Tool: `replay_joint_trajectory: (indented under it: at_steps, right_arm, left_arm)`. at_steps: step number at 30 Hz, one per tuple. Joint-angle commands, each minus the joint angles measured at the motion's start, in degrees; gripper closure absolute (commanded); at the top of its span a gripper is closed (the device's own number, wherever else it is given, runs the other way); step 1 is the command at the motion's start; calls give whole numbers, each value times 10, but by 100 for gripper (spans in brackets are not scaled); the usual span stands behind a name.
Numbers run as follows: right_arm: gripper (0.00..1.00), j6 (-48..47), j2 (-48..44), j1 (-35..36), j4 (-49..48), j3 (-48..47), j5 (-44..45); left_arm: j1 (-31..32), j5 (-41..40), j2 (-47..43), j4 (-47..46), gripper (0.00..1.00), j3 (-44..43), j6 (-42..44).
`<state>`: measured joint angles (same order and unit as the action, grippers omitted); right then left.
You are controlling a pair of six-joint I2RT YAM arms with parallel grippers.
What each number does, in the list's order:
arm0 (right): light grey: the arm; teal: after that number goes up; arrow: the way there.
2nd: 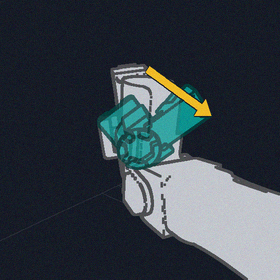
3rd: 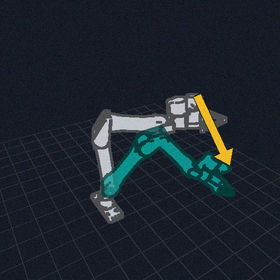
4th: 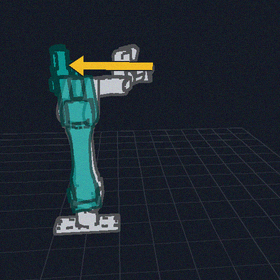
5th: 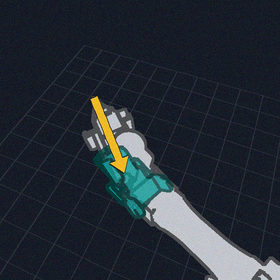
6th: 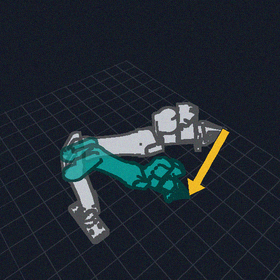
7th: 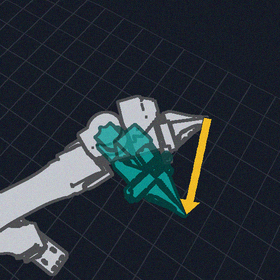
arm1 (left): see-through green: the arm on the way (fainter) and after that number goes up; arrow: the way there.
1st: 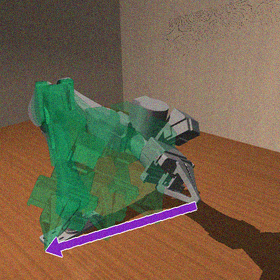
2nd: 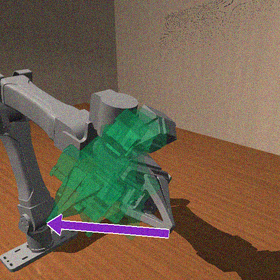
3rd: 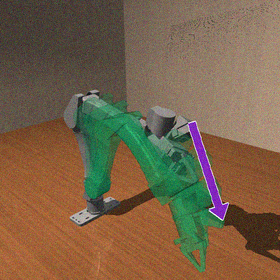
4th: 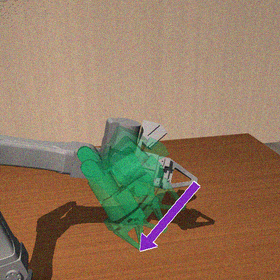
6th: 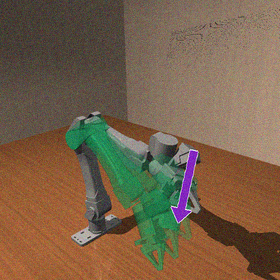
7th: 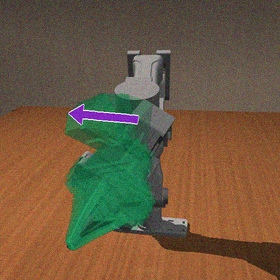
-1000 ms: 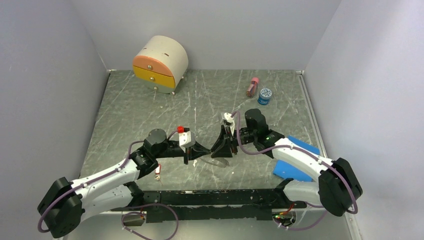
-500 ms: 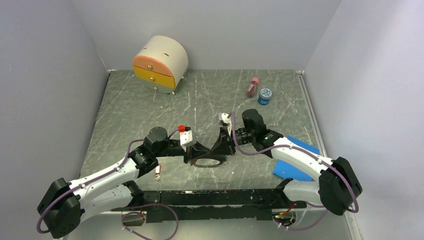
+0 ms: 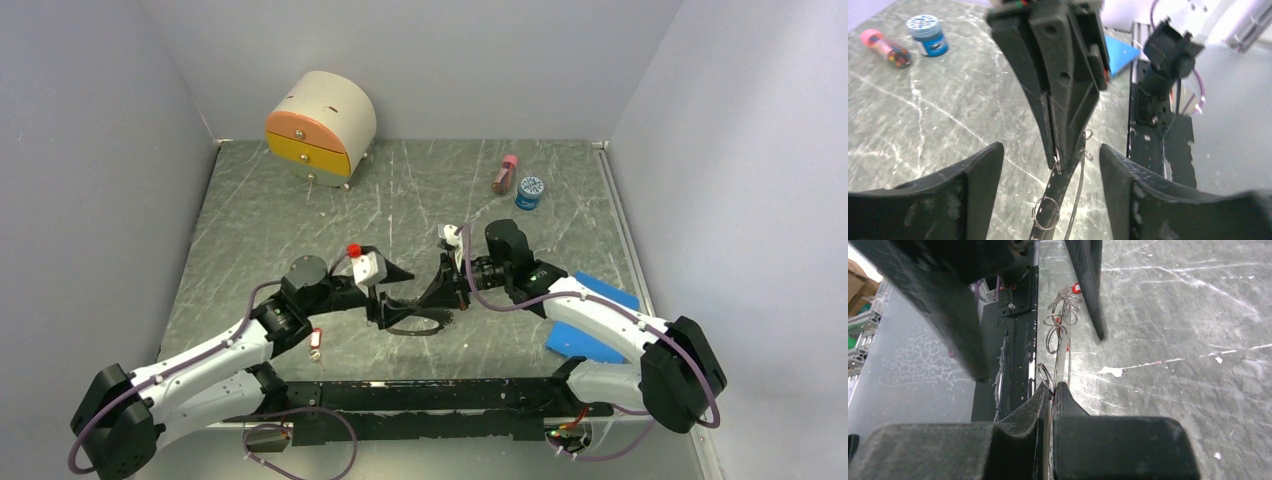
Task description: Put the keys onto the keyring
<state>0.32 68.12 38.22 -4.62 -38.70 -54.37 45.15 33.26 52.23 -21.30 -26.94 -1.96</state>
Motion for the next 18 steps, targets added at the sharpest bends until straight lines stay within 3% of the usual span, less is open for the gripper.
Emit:
replay_joint_trajectory:
  at_steps: [1, 3, 9, 12, 18]
  right_arm:
    - [100, 36, -14, 2, -52, 11, 43]
    - [100, 49, -18, 1, -62, 17, 64]
    - [100, 69, -28, 0, -79, 38, 130]
    - [100, 70, -38, -1, -91, 47, 136]
    - [100, 60, -60, -4, -136, 73, 139]
  left_arm:
    - [-9, -124, -45, -64, 16, 8, -97]
    - [-15, -186, -70, -39, 7, 8, -138]
    - [-22, -327, -156, 90, 5, 5, -186]
    - [-22, -393, -181, 193, 5, -9, -210]
    - [-22, -546, -147, 444, 5, -72, -355]
